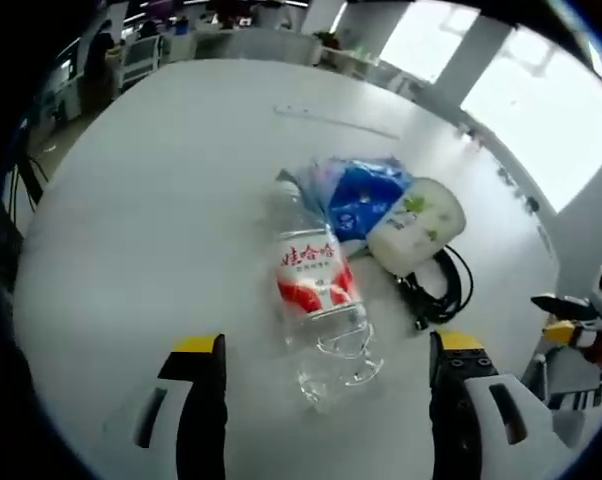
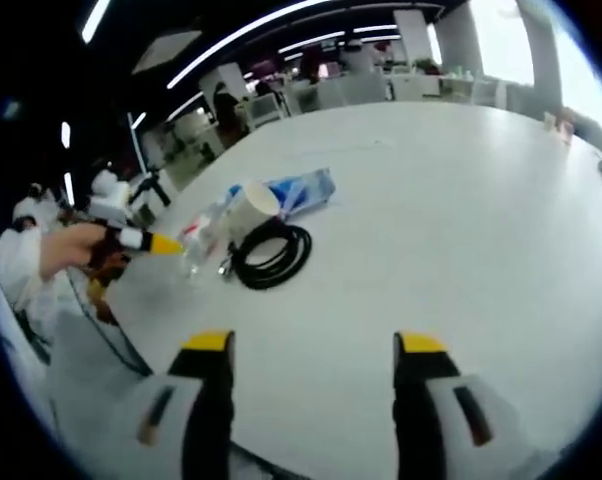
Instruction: Arrange the tabletop items into an orderly group along one side of the table until the central work area is clear of visible clutter.
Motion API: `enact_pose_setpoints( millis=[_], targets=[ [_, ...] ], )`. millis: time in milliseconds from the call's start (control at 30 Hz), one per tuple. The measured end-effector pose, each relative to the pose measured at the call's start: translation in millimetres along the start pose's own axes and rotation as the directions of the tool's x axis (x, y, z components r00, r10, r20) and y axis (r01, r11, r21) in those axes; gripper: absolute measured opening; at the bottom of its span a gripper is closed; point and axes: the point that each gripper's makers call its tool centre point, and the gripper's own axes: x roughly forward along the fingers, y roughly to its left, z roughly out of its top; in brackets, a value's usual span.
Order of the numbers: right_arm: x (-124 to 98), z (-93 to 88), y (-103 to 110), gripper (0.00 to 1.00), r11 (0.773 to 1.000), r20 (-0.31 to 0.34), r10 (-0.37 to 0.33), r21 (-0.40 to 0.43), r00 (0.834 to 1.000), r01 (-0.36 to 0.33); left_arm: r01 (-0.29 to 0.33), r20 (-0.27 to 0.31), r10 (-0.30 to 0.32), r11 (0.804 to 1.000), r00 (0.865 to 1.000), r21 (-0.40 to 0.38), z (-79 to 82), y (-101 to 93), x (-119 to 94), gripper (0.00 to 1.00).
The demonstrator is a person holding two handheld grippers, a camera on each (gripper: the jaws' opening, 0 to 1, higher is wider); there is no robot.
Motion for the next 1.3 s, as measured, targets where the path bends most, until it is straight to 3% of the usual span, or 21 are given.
enact_pose_setpoints(
  millis=[767,1300],
  targets=[
    [1,-10.4,-2,0.61,0.999,-0.008,0.000,0.040,1.000,0.001,-0.022,-0.035,0.022,1.000,0.999,0.015,5.3,-1.9,18,0.77],
    [3,-17.8,9,0.60,0.998,-0.012,0.020,0.059,1.000,-0.019,-0.067,-0.045,0.068,0.998,0.997,0.012,10.0,2.0,30,0.71]
  ],
)
